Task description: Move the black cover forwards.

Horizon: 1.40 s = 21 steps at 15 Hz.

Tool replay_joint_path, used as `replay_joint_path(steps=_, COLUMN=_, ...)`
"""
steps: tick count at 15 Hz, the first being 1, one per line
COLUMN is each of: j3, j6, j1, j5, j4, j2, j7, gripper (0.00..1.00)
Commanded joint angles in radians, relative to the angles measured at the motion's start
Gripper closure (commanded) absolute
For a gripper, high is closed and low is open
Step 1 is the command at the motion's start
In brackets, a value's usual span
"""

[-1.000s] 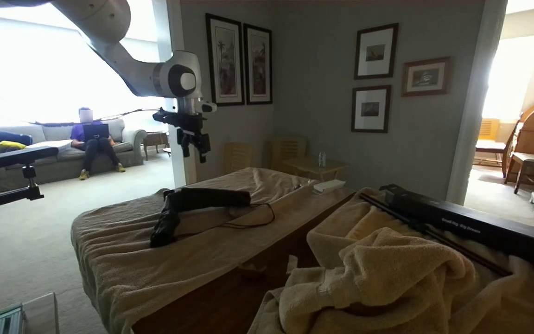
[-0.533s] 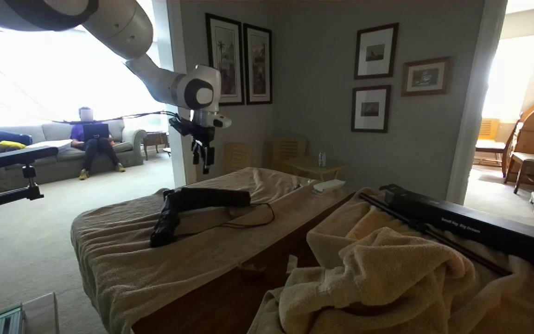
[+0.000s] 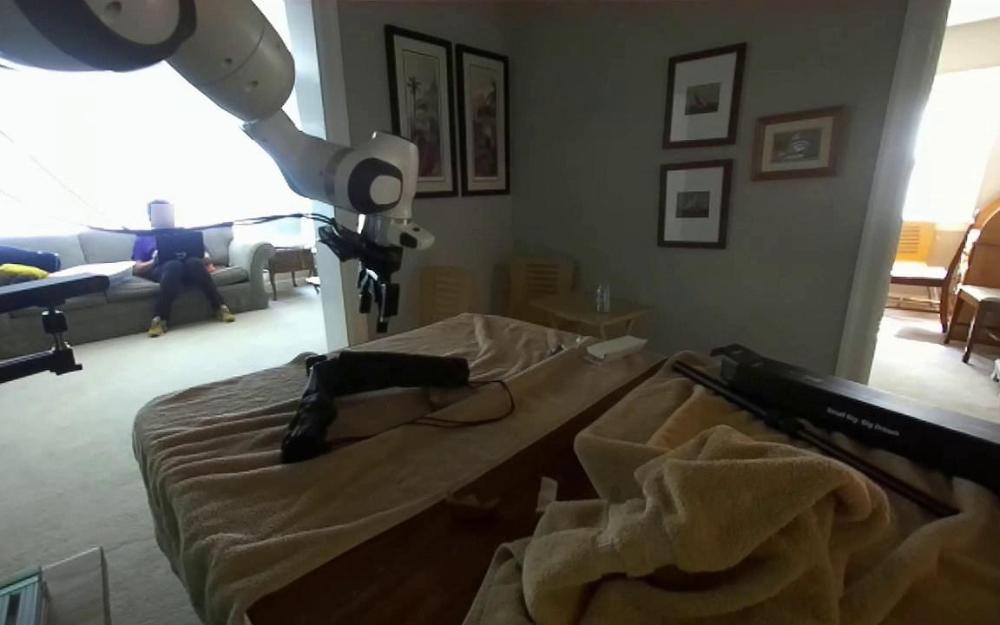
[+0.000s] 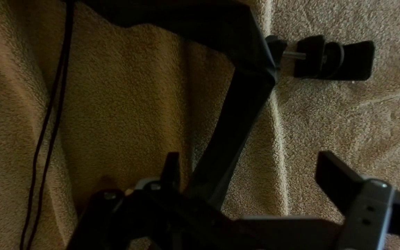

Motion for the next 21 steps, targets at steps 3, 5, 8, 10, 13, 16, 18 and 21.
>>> replay_joint_path(steps=3, j3=-0.050, j6=0.008, j1=-0.004, j5=0.044, j4=0.021, j2=0.046, j7=0.037, gripper=0.00)
replay_joint_path(steps=5, j3=-0.062, j6=0.033, j1=-0.014, j5=0.063, j4=0.025, j2=0.066, j7=0.047, gripper=0.00)
replay_joint_path(steps=8, j3=-0.071, j6=0.162, j1=-0.020, j5=0.115, j4=0.016, j2=0.093, j7=0.080, gripper=0.00)
replay_joint_path(steps=10, j3=-0.076, j6=0.246, j1=-0.011, j5=0.135, j4=0.018, j2=0.117, j7=0.113, gripper=0.00)
replay_joint_path(steps=13, j3=-0.098, j6=0.343, j1=0.018, j5=0.105, j4=0.027, j2=0.160, j7=0.186, gripper=0.00)
replay_joint_path(steps=16, j3=-0.120, j6=0.372, j1=0.041, j5=0.084, j4=0.035, j2=0.200, j7=0.244, gripper=0.00)
replay_joint_path(steps=18, j3=-0.135, j6=0.365, j1=0.052, j5=0.072, j4=0.043, j2=0.221, j7=0.270, gripper=0.20)
replay_joint_path(steps=21, j3=-0.150, j6=0.366, j1=0.071, j5=0.053, j4=0.035, j2=0.216, j7=0.286, gripper=0.41)
